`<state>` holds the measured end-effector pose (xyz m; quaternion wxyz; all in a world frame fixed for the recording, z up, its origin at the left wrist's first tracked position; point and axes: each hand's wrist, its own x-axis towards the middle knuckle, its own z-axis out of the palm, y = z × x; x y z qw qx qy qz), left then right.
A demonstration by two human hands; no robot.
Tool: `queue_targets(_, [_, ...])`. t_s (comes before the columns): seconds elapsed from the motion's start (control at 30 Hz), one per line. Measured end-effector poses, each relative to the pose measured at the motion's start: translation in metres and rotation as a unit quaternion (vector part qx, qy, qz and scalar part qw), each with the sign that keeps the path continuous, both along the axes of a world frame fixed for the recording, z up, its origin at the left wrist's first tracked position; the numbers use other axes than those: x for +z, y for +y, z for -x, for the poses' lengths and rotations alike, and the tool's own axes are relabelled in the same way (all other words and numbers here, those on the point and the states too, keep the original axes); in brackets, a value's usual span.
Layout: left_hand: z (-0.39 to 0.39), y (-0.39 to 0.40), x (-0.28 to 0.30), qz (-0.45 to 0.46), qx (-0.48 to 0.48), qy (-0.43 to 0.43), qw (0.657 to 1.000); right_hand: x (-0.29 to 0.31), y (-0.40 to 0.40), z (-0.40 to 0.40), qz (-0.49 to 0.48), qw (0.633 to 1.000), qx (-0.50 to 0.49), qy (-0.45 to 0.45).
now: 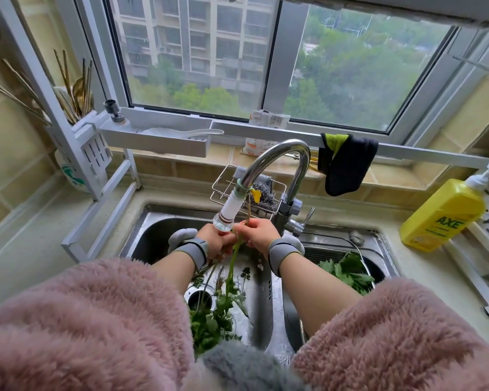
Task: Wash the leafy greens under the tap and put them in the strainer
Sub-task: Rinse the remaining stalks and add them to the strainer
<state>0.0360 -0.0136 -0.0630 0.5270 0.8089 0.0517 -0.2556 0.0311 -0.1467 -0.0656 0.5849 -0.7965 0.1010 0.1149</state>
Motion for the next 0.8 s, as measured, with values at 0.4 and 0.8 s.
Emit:
queue_targets(0.4, [0.0, 0.011, -0.003, -0.023, -0.015, -0.017, 0.999, -0.015, 0.009, -0.008, 0.056, 0.998, -0.008, -0.006])
queue_targets(0.8, [0.0, 0.009, -0.009, -0.01, 0.018, -0.019, 1.0, -0.004, 0.004, -0.002, -0.039, 0.999, -0.026, 0.01])
